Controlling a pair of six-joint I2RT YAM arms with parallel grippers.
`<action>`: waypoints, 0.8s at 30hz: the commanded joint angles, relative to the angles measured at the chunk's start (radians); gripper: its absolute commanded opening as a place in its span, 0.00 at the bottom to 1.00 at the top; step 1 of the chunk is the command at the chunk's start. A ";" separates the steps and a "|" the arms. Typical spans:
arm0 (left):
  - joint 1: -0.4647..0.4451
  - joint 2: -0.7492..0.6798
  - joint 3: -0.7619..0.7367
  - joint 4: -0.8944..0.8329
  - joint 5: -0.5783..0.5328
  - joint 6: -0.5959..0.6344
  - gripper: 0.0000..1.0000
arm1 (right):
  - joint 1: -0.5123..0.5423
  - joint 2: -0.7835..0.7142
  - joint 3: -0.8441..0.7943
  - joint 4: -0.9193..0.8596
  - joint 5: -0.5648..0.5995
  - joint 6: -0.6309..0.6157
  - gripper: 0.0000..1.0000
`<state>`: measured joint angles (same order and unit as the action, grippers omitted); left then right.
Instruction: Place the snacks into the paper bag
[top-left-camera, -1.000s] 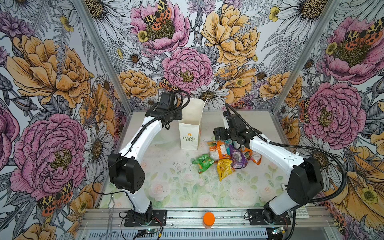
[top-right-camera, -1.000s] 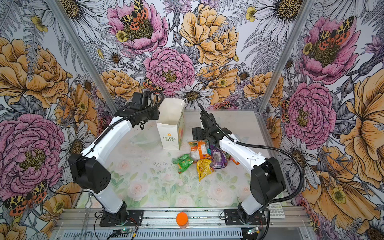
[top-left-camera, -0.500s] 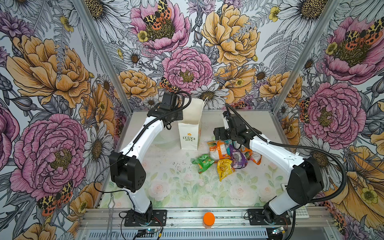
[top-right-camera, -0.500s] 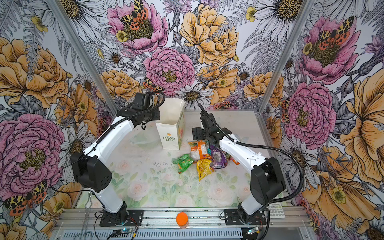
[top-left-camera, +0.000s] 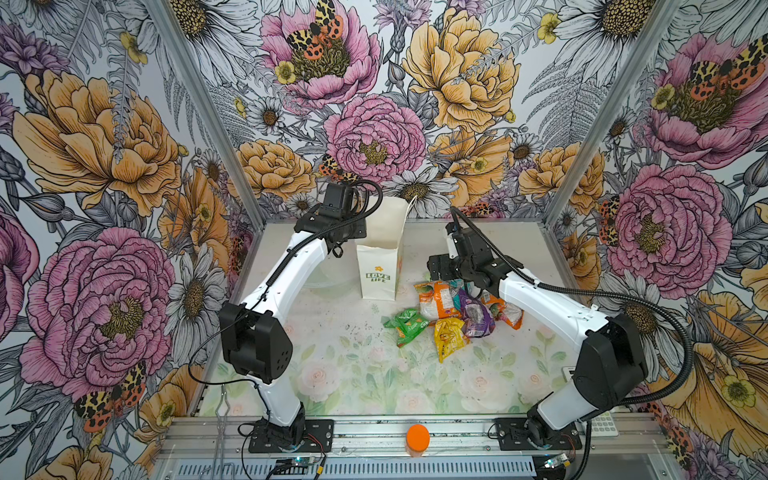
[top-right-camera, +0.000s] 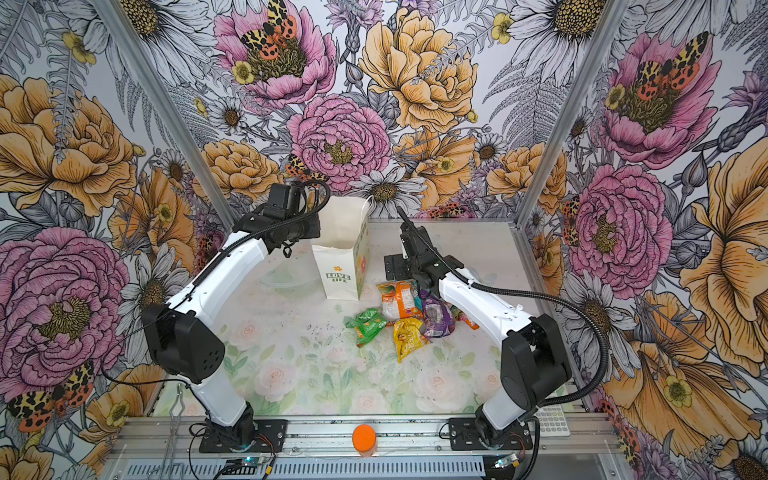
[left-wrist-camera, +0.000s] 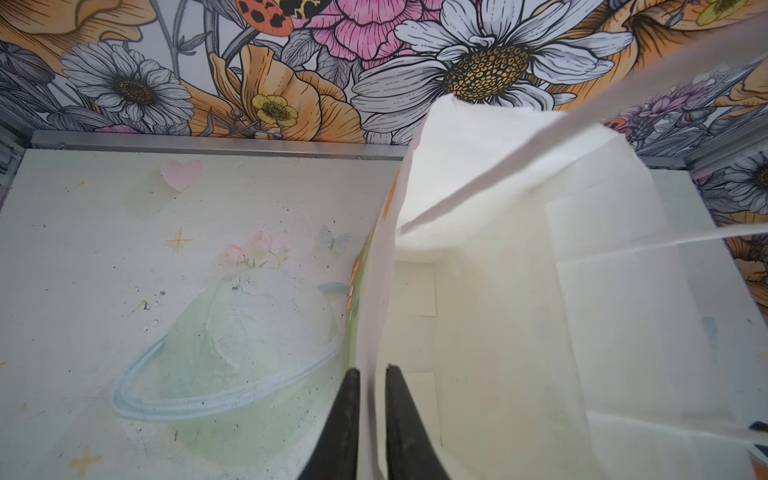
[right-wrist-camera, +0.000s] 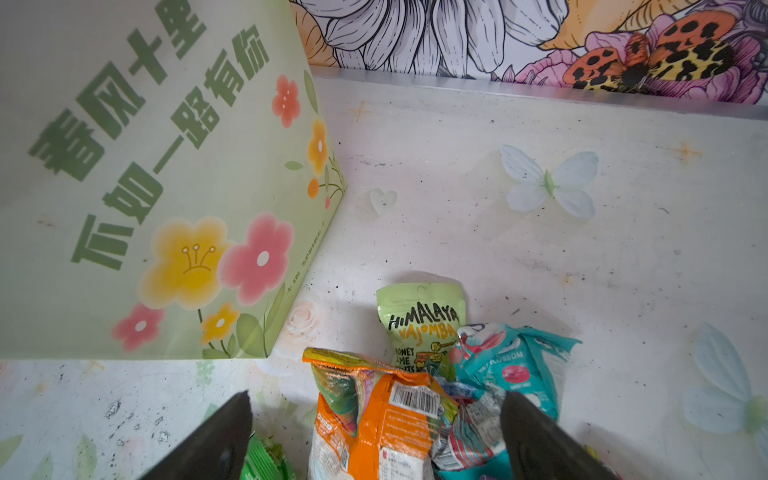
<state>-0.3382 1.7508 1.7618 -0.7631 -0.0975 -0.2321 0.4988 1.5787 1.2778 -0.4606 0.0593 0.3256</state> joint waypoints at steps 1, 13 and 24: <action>-0.009 0.002 0.021 -0.004 -0.004 0.003 0.14 | 0.011 -0.001 -0.011 0.002 0.013 0.015 0.95; -0.010 0.004 0.022 -0.008 -0.008 0.001 0.20 | 0.011 -0.007 -0.018 0.002 0.016 0.012 0.95; -0.011 0.010 0.019 -0.016 -0.033 0.001 0.23 | 0.011 -0.009 -0.023 0.002 0.019 0.012 0.95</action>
<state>-0.3412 1.7508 1.7618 -0.7647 -0.1005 -0.2325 0.5011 1.5787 1.2644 -0.4614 0.0593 0.3256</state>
